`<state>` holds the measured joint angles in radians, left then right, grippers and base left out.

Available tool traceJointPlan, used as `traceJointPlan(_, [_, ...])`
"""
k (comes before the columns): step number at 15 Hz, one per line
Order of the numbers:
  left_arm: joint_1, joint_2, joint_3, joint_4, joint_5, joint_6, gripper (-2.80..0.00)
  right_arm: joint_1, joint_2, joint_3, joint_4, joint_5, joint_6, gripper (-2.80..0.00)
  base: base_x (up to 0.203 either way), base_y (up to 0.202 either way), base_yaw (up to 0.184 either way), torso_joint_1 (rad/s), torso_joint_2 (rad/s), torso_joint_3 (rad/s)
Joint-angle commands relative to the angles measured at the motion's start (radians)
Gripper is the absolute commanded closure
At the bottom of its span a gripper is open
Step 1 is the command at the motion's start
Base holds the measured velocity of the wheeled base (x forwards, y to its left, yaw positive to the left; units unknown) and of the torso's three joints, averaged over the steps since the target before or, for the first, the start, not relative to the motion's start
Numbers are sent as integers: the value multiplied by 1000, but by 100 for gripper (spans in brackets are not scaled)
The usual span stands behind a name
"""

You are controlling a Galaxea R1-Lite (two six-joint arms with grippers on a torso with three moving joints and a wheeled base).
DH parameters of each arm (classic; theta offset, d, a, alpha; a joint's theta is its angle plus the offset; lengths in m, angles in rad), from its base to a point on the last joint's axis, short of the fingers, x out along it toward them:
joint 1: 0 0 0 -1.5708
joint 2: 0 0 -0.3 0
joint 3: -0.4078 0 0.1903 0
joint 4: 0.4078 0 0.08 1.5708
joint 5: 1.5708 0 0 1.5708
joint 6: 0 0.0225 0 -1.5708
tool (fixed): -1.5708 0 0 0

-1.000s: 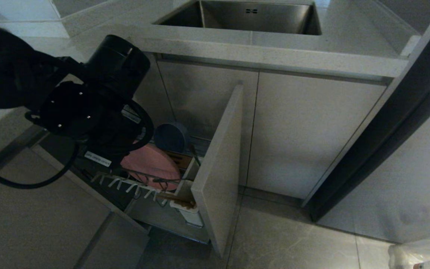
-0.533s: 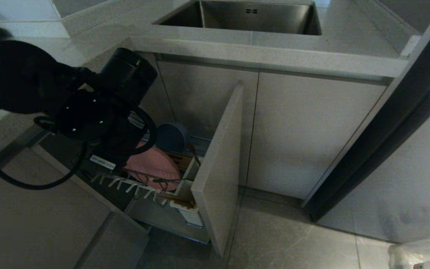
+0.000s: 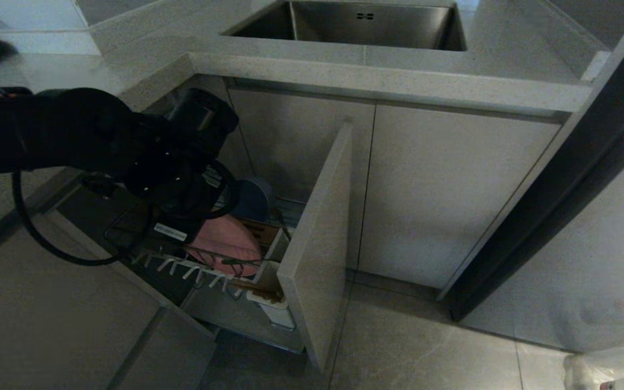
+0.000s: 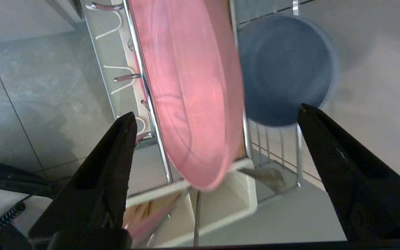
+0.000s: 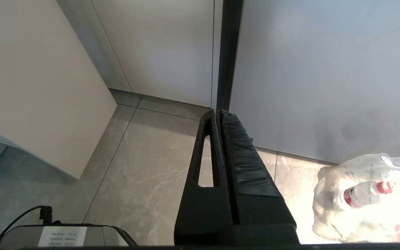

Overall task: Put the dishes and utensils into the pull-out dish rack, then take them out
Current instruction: Take the plate out of the cupboard

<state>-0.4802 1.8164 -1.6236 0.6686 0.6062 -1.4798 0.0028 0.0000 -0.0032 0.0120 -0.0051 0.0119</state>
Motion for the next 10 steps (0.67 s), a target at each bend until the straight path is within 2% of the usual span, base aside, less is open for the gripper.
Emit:
traceJointPlan(1, [19,47,-4,-19,-8,-8,-280,0,2,0,0,1,0,0,0,0,0,0,0,0])
traceJointPlan(10, [57,95,-16,-87,-11,19,-280,0,2,0,0,1,0,0,0,0,0,0,0,0])
